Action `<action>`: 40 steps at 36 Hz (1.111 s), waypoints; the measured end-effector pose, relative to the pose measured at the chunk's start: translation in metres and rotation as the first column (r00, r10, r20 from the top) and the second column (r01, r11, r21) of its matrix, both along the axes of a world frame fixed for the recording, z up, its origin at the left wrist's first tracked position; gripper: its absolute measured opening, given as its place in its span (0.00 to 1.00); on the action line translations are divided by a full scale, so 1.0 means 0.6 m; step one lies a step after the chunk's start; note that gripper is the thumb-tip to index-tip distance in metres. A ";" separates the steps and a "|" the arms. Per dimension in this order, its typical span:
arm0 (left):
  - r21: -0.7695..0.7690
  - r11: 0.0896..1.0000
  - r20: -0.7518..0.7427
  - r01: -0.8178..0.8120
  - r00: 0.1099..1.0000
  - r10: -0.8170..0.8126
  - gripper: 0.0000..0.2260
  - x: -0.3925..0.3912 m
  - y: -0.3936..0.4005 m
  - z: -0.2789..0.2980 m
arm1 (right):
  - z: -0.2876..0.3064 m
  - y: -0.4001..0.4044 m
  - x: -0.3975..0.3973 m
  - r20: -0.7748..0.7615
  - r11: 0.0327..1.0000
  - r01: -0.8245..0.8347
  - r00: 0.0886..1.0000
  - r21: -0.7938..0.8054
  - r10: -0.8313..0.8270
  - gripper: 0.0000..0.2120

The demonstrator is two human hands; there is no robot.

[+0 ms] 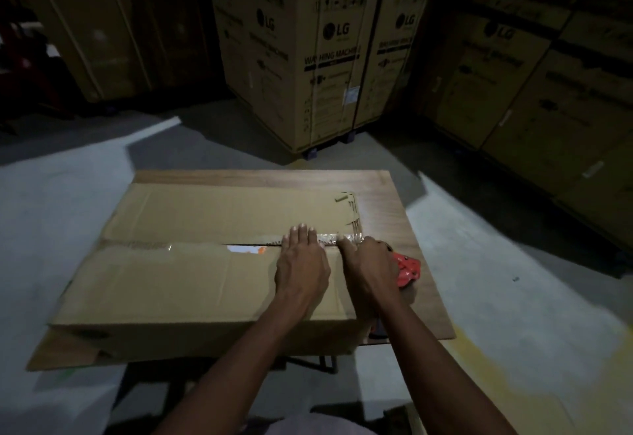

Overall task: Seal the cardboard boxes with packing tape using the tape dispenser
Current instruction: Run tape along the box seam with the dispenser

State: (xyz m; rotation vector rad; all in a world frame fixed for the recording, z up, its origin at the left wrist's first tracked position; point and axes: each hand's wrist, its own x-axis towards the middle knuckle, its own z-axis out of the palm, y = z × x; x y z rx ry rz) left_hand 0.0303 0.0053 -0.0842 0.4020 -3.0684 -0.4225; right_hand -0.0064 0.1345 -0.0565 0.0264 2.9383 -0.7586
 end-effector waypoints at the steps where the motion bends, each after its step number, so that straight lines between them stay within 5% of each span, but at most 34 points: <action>1: -0.006 1.000 0.010 0.014 1.000 -0.014 0.25 -0.001 -0.001 -0.001 | -0.001 -0.003 0.001 -0.016 0.999 0.003 1.000 -0.038 -0.003 0.30; 9: 0.057 0.959 -0.041 0.277 0.960 -0.275 0.24 0.027 -0.065 0.009 | -0.004 -0.017 -0.003 -0.050 0.969 0.136 0.988 -0.207 -0.149 0.25; 20: -0.079 0.964 0.027 0.253 0.967 -0.252 0.27 0.047 -0.089 0.019 | 0.022 -0.042 0.024 -0.224 0.958 0.280 0.939 0.063 -0.259 0.20; 26: -0.066 0.948 0.102 0.312 0.947 -0.304 0.26 0.044 -0.100 0.020 | 0.042 -0.050 0.024 0.103 0.961 0.275 0.957 -0.013 -0.273 0.20; 29: -0.059 0.949 0.123 0.309 0.946 -0.300 0.26 0.038 -0.103 0.020 | 0.045 -0.065 0.015 0.100 0.964 0.265 0.959 0.019 -0.266 0.14; 33: -0.106 0.943 0.132 0.314 0.945 -0.300 0.26 0.032 -0.101 0.026 | 0.027 -0.065 0.027 -0.041 0.953 0.299 0.954 0.043 -0.297 0.17; 37: -0.170 0.944 0.110 0.284 0.957 -0.268 0.21 0.026 -0.093 0.040 | 0.027 -0.062 0.019 -0.021 0.935 0.331 0.942 -0.124 -0.336 0.26; 40: -0.180 0.948 0.086 0.261 0.965 -0.249 0.17 0.023 -0.089 0.052 | 0.022 -0.066 0.027 -0.017 0.969 0.247 0.969 -0.017 -0.248 0.35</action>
